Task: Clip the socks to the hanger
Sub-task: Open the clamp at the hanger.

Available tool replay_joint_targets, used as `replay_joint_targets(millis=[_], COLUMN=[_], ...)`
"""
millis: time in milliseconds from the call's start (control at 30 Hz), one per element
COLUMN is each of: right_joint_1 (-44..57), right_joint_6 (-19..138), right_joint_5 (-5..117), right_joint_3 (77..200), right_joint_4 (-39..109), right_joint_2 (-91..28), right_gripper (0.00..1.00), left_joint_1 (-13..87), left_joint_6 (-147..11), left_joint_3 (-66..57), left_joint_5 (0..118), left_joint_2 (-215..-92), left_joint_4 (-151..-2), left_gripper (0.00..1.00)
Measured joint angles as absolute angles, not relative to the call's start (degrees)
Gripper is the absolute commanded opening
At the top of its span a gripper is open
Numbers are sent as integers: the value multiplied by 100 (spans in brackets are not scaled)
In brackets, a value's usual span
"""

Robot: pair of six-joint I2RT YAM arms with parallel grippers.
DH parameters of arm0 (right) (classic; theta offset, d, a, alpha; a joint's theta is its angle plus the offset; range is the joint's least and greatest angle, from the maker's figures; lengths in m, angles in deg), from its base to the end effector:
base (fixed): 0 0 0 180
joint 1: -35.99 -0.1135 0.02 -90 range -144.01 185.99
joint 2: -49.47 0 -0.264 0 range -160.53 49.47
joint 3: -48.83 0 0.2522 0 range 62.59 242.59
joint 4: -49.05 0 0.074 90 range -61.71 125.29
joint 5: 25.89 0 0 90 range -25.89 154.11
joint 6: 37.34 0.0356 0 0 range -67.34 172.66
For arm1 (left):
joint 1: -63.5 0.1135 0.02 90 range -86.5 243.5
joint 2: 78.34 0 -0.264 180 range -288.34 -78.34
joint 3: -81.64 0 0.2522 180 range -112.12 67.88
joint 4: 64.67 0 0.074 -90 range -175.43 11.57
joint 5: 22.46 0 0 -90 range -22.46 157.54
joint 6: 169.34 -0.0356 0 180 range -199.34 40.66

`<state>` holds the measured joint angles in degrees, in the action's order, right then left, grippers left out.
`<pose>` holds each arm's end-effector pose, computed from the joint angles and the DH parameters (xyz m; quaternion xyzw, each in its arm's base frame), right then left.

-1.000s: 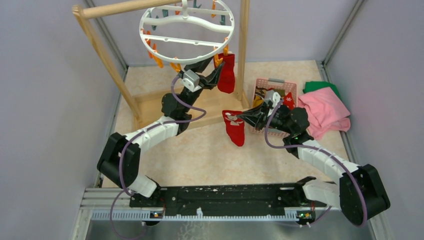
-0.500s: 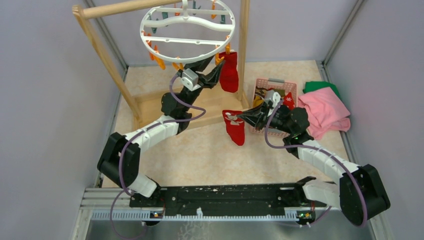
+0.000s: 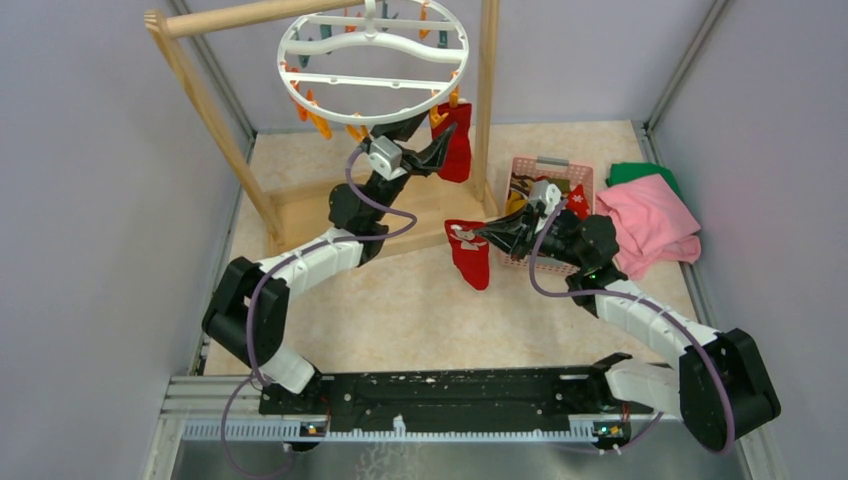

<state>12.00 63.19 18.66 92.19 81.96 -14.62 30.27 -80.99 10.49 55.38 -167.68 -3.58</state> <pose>0.2065 0.1196 0.2826 -0.3664 0.5401 0.4447 0.6134 0.2772 -0.1905 0.3728 0.2117 0.3499 -0.2888 0.8656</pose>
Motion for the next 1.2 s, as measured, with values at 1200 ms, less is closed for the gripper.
replay_joint_targets(millis=[1200], right_joint_1=[1174], right_joint_6=[6277], right_joint_5=[1866], right_joint_3=[9219], right_joint_4=[8187], right_joint_2=[-1390], right_gripper=[0], left_joint_1=[3009], left_joint_6=[-8075], left_joint_3=[796], left_joint_5=[5693], left_joint_2=[-17012], left_joint_4=[-37], left_gripper=[58])
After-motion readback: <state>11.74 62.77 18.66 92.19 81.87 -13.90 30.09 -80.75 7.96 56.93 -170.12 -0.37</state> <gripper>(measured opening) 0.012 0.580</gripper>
